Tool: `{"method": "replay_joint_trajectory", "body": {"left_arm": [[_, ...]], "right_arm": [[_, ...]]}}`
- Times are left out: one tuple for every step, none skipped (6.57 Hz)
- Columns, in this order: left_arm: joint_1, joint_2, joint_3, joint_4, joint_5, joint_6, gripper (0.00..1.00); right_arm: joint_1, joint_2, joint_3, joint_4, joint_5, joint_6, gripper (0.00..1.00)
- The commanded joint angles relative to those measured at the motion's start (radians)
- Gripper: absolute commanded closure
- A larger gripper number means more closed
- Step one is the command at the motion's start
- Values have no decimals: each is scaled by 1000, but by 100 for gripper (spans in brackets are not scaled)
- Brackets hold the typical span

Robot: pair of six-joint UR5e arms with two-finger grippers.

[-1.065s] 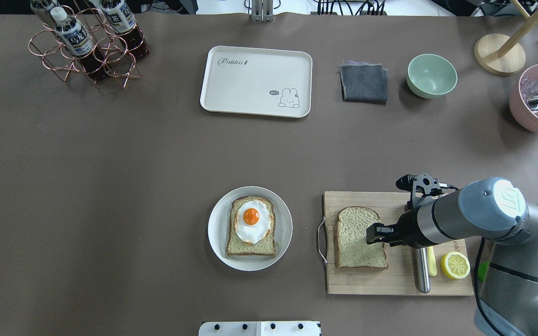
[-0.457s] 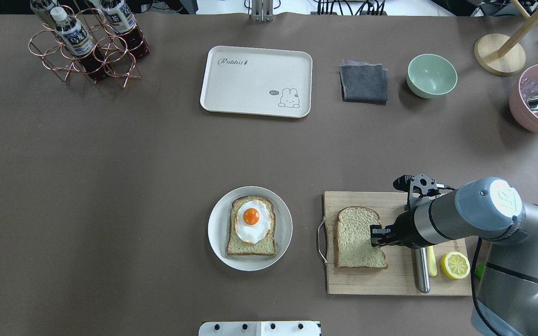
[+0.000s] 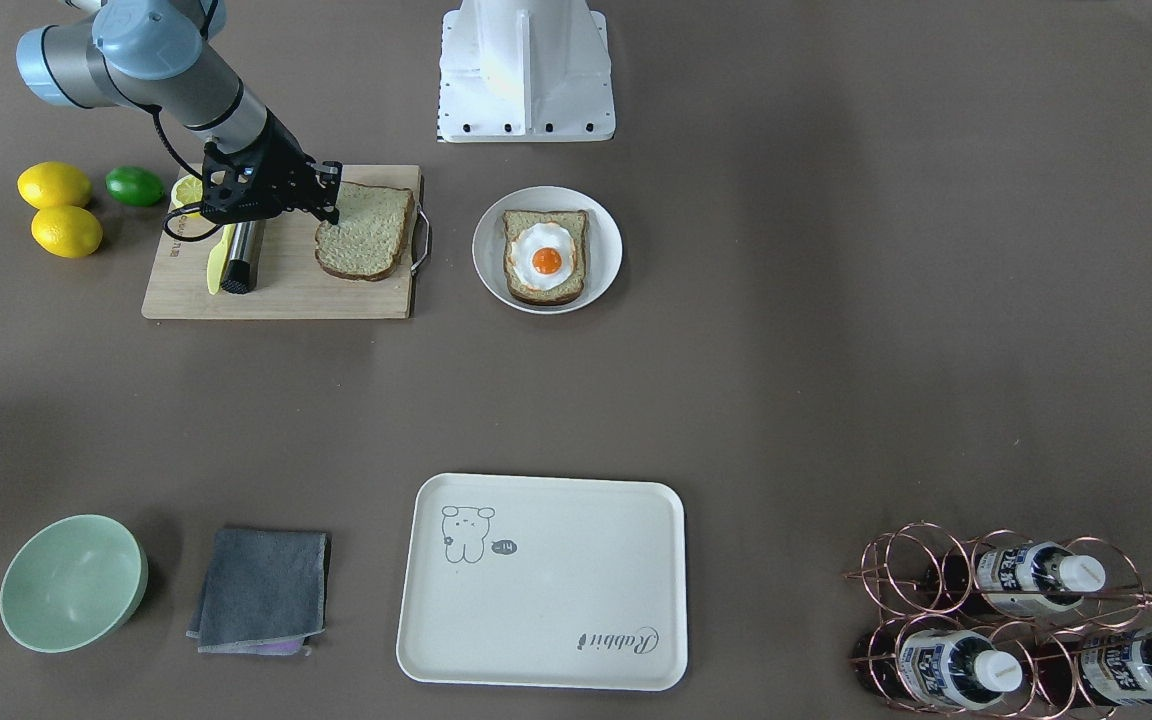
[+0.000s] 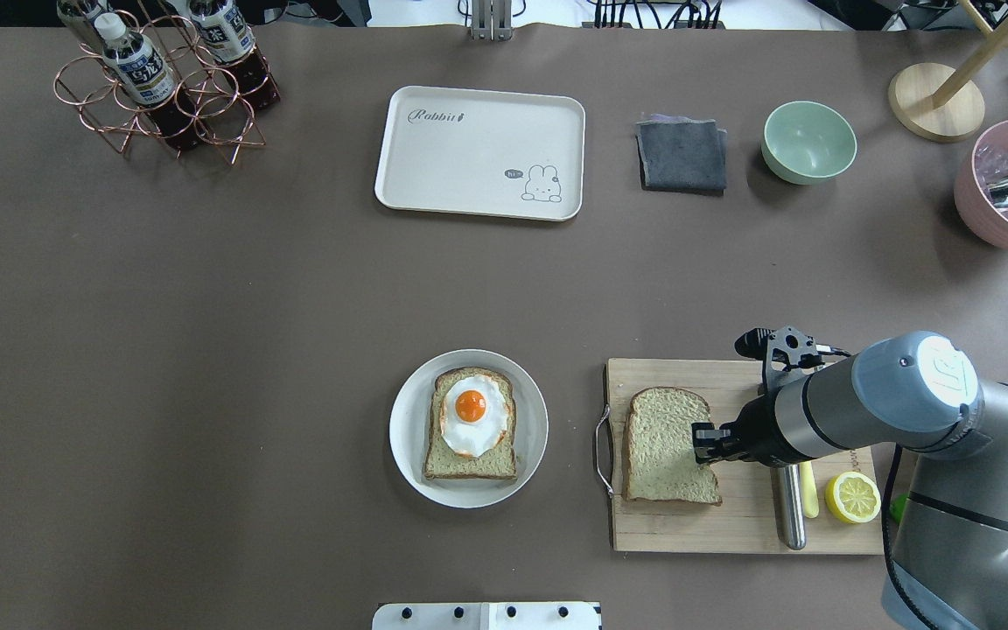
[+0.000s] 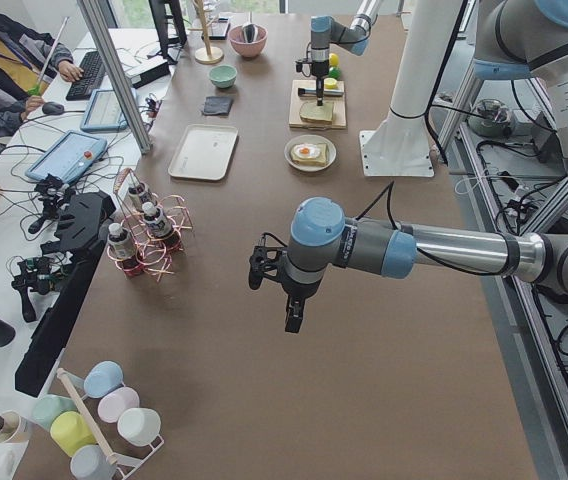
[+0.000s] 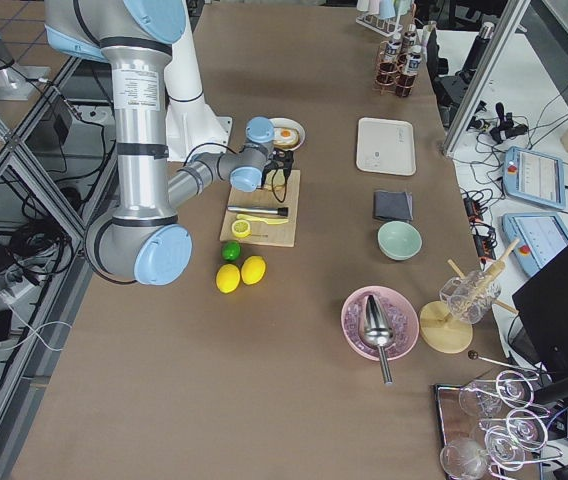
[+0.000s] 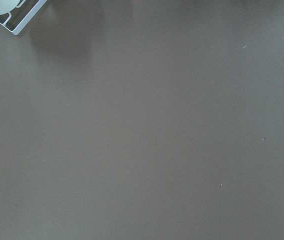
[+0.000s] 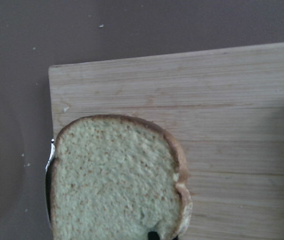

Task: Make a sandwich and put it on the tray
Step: 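Lower the right gripper and grasp the plain bread slice by its edge, then lift the bread slice with the right gripper and carry it over the egg toast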

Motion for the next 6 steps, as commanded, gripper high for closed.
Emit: {"method": "replay_joint_trajectory", "body": {"left_arm": [[-2,0,0,0,0,0,2],[0,0,-1,0,0,-2,2],[0,0,-1,0,0,-2,2],[0,0,-1,0,-2,0,2],[0,0,-3,0,0,-2,2],[0,0,-3,0,0,-2,2]], "right_arm": [[33,29,12,0,33,0,100],[56,54,18,-1,56,12,100],[60,78,25,-1,61,40,100],[57,118,21,-10,59,81,100],[51,160,10,-14,58,124,100],[23,193,0,-14,50,142,100]]}}
